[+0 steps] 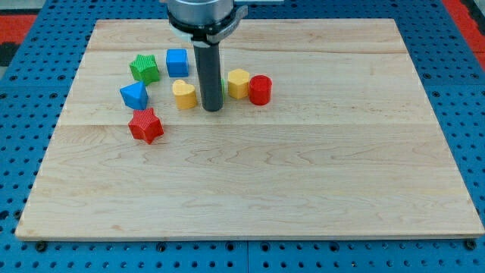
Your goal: Put the red circle diagonally bottom right to the yellow hexgon
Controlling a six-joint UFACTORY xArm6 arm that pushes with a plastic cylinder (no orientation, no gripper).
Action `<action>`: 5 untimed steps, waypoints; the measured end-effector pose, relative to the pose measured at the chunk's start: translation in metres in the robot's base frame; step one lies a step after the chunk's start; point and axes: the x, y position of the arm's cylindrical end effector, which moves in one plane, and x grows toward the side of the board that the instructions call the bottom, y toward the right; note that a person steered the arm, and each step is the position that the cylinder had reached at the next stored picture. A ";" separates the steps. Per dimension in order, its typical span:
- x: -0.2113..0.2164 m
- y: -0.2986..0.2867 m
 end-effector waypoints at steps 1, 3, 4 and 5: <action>0.042 0.003; 0.028 0.177; -0.068 0.186; -0.114 0.127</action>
